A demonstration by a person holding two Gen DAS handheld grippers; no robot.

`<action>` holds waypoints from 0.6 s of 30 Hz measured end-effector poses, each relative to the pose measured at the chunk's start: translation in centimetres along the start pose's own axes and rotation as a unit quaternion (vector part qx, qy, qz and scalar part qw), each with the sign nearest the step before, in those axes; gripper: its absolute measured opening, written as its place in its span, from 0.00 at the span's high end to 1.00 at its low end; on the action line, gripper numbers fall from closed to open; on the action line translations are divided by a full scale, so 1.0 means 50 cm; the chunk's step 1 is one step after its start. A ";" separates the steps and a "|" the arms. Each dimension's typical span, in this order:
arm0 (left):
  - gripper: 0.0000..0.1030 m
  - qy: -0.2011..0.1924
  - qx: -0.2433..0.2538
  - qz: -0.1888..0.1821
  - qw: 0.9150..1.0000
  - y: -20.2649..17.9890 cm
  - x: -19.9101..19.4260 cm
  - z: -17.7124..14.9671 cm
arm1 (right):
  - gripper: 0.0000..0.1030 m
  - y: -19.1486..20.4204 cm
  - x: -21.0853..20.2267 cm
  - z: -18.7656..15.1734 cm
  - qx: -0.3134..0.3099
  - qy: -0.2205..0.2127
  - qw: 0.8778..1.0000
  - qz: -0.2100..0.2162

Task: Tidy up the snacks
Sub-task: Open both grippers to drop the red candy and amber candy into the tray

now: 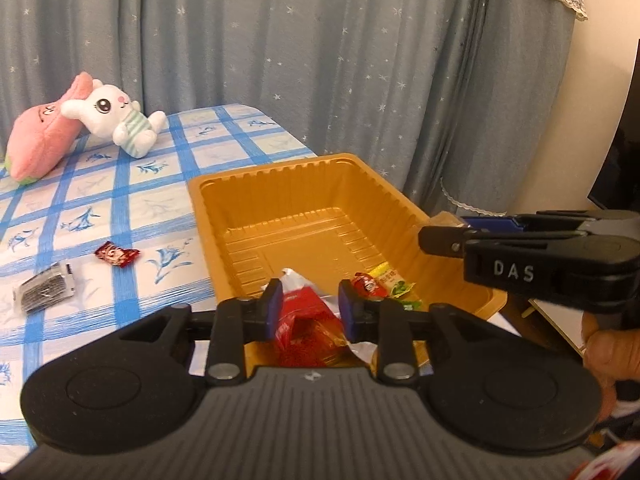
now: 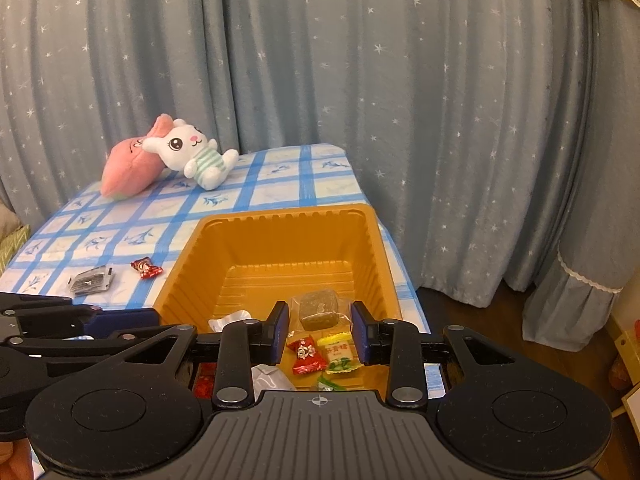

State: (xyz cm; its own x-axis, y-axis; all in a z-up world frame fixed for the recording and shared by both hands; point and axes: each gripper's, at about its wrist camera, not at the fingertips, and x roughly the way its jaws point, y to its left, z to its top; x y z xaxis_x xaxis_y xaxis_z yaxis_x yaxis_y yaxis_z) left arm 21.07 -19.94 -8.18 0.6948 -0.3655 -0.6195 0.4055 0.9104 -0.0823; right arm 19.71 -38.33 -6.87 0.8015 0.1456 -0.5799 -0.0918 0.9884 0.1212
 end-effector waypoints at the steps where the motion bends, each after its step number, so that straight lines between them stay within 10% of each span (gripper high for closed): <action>1: 0.73 0.000 -0.002 0.004 1.000 0.006 -0.004 -0.003 | 0.67 0.000 0.000 0.000 -0.001 -0.001 1.000 0.000; 18: 0.72 -0.007 -0.040 0.051 0.998 0.095 -0.080 -0.037 | 0.67 0.021 -0.005 0.000 0.001 -0.004 1.000 0.025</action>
State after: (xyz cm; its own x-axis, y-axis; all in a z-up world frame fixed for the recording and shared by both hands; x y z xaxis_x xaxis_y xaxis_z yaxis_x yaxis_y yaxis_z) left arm 19.11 -13.82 -7.51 0.7377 -0.2731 -0.6174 0.2852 0.9550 -0.0816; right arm 19.42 -37.34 -6.63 0.8000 0.1955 -0.5672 -0.1316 0.9796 0.1519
